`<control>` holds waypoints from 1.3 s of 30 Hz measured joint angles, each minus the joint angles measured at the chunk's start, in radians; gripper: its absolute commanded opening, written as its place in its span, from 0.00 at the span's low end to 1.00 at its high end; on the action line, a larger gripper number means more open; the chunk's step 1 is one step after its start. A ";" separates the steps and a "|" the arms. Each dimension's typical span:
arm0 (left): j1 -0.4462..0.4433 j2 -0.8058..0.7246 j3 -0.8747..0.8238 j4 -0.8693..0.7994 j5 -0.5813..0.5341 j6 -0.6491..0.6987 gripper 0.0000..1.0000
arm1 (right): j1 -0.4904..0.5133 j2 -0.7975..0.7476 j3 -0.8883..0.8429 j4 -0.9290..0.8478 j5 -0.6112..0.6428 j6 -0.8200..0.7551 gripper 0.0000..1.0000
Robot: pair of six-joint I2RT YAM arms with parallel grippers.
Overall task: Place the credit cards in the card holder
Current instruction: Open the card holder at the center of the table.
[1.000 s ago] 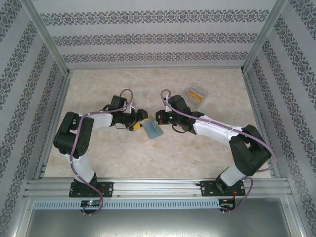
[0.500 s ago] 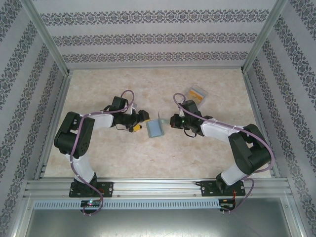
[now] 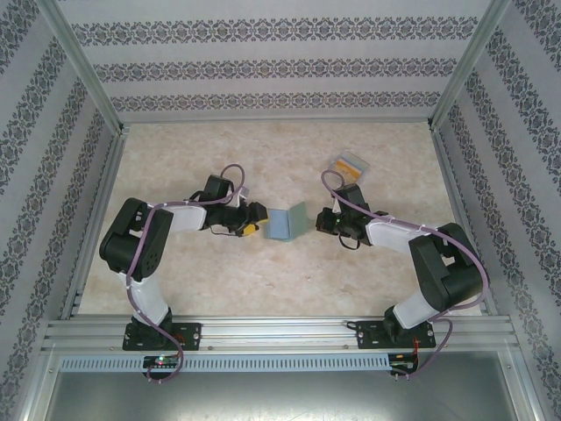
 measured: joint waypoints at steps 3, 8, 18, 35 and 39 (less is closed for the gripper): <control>-0.016 0.011 0.013 0.001 0.000 0.000 0.43 | 0.000 0.002 -0.006 0.000 0.002 0.000 0.00; -0.024 0.017 0.024 0.014 0.003 -0.007 0.16 | 0.000 0.023 -0.013 0.010 0.002 0.000 0.00; -0.027 0.002 0.039 0.045 0.006 -0.012 0.03 | 0.001 0.065 -0.026 0.070 -0.007 0.001 0.00; -0.087 -0.032 0.211 -0.284 -0.163 0.108 0.00 | 0.006 -0.183 -0.021 -0.090 0.047 -0.061 0.56; -0.121 -0.032 0.286 -0.386 -0.211 0.138 0.00 | 0.008 -0.269 -0.020 -0.095 0.052 -0.063 0.49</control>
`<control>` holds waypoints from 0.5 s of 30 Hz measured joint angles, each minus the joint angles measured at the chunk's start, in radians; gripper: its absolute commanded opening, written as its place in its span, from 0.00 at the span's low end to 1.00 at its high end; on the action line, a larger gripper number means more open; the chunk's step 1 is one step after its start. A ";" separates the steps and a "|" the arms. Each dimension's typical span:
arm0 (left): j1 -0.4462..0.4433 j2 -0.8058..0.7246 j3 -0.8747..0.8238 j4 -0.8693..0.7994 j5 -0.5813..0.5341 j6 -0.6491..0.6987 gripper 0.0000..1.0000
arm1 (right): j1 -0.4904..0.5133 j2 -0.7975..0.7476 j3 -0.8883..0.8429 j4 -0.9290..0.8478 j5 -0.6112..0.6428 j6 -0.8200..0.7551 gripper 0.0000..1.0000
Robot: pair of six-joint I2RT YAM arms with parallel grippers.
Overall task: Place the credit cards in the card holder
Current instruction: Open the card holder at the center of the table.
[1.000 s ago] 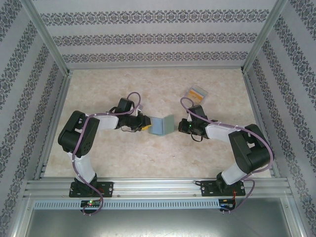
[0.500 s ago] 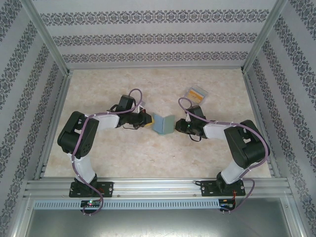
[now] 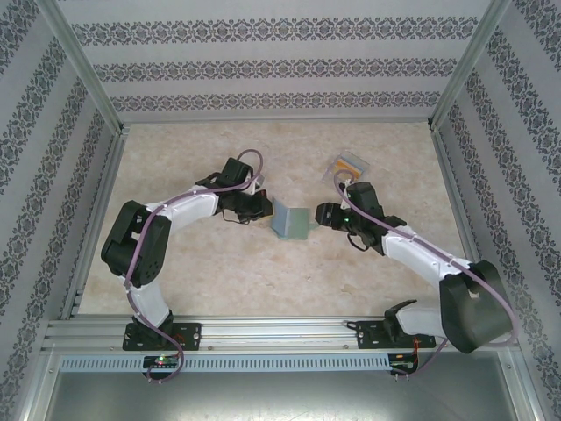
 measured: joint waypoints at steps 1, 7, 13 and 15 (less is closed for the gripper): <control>-0.005 0.000 0.008 -0.008 -0.004 0.004 0.00 | 0.002 0.006 0.003 0.004 -0.009 0.006 0.45; -0.014 0.011 0.016 -0.016 0.000 0.003 0.16 | 0.082 0.183 0.074 0.058 -0.070 0.051 0.37; -0.019 0.031 0.016 -0.010 0.026 -0.015 0.22 | 0.109 0.384 0.127 0.109 -0.106 0.085 0.27; -0.023 0.035 0.009 0.012 0.043 -0.031 0.25 | 0.108 0.435 0.133 0.117 -0.106 0.090 0.25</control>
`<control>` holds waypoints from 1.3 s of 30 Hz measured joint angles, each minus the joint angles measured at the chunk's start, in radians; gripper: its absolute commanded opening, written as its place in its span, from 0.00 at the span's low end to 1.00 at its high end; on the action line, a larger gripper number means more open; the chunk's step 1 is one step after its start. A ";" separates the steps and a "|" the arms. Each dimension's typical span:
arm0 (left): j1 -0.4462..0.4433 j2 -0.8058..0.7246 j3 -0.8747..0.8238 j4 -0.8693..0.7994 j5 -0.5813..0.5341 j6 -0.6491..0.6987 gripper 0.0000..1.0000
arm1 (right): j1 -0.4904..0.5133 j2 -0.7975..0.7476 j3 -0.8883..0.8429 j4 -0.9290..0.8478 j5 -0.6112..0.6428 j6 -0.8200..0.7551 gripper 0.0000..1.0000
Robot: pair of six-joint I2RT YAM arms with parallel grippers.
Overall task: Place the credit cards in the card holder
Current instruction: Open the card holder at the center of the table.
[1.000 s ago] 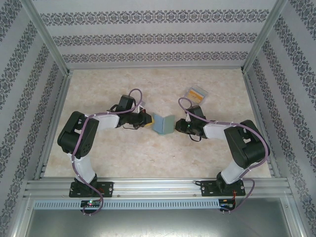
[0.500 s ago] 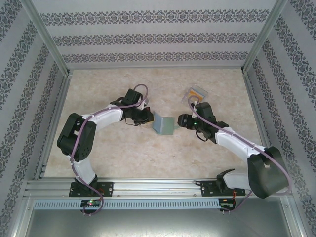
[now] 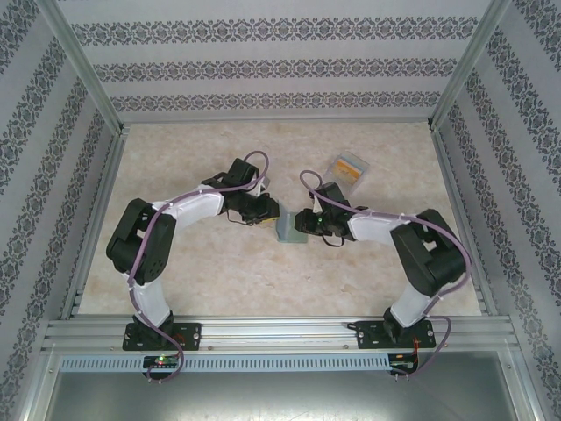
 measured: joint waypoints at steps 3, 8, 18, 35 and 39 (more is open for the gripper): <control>-0.005 0.002 -0.012 0.025 0.017 -0.014 0.29 | -0.004 0.016 0.011 0.023 -0.008 0.002 0.23; -0.006 0.003 -0.022 0.050 0.020 -0.021 0.55 | -0.004 0.025 0.011 0.028 -0.003 0.002 0.21; -0.006 0.009 -0.043 0.090 0.010 -0.029 0.55 | -0.002 0.031 0.011 0.043 -0.002 0.002 0.23; 0.010 -0.010 -0.071 0.133 0.016 -0.003 0.00 | -0.003 0.007 0.010 0.023 0.019 -0.005 0.36; 0.018 -0.010 -0.079 0.136 0.022 0.004 0.00 | -0.016 -0.037 0.005 -0.035 0.063 -0.017 0.39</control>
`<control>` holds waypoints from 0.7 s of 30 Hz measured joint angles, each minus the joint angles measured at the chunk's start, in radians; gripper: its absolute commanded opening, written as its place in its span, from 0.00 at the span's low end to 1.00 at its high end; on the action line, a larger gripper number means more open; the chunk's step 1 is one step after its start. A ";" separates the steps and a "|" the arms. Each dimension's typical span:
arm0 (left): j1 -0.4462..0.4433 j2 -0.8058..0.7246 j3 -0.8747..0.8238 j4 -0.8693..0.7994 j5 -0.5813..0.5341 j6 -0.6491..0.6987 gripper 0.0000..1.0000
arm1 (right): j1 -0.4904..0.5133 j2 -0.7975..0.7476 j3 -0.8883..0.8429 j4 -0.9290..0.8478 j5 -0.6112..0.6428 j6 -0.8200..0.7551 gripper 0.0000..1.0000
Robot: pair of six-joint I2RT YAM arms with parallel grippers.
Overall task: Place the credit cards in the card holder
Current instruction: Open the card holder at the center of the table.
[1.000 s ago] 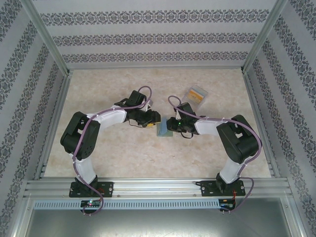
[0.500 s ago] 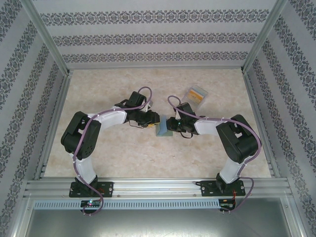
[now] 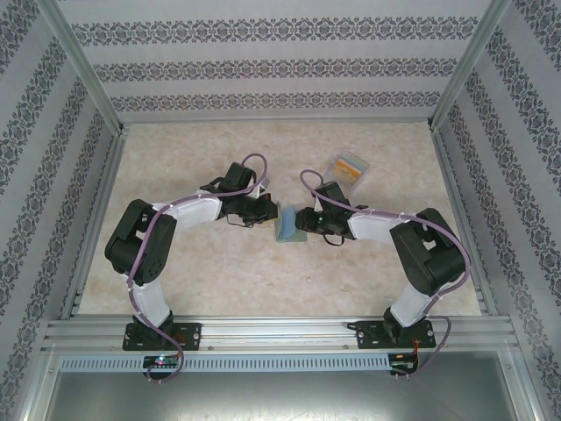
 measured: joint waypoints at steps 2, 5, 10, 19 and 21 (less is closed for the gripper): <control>0.006 0.000 -0.005 0.003 0.004 0.003 0.00 | -0.015 -0.030 -0.008 -0.023 0.019 -0.005 0.40; 0.012 0.000 -0.011 0.009 0.014 0.007 0.00 | -0.034 -0.088 -0.019 -0.054 0.044 -0.011 0.41; 0.014 0.003 -0.022 0.037 0.038 0.006 0.00 | -0.028 -0.164 -0.019 -0.065 0.048 -0.011 0.42; 0.018 0.018 -0.029 0.084 0.076 0.000 0.22 | 0.084 -0.056 0.051 -0.027 -0.006 0.023 0.41; 0.022 0.018 -0.037 0.092 0.079 -0.009 0.25 | 0.083 -0.014 0.057 -0.023 -0.010 0.031 0.38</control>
